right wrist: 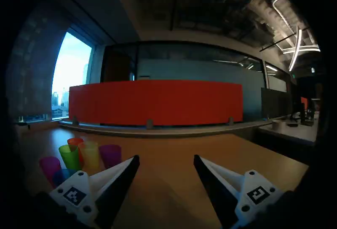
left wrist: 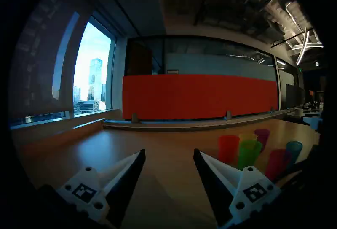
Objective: Pour water
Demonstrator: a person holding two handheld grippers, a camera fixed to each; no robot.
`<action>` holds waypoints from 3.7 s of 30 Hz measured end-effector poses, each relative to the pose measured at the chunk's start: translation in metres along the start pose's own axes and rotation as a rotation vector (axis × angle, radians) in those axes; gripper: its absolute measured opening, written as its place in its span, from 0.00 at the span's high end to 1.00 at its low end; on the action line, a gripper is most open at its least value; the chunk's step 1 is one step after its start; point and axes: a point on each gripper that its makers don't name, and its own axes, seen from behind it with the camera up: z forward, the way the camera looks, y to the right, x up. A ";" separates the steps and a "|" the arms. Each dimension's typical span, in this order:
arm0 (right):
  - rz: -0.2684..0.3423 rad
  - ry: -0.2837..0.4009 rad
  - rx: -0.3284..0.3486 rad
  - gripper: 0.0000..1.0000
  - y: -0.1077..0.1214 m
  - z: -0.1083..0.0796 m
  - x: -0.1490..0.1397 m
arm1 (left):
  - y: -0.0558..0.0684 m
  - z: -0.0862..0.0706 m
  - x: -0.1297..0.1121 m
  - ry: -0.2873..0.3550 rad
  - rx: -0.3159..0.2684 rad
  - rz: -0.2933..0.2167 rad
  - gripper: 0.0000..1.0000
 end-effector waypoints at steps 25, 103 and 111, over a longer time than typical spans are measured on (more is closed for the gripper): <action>0.016 0.004 0.020 0.00 -0.005 0.002 0.009 | -0.001 0.002 -0.001 -0.036 0.006 -0.015 0.16; -0.097 -0.159 0.777 0.00 -0.126 -0.040 0.157 | 0.119 -0.010 0.184 -0.102 -0.742 0.008 0.16; -0.139 -0.242 0.835 0.00 -0.123 -0.052 0.141 | 0.126 -0.015 0.163 -0.183 -0.809 0.071 0.16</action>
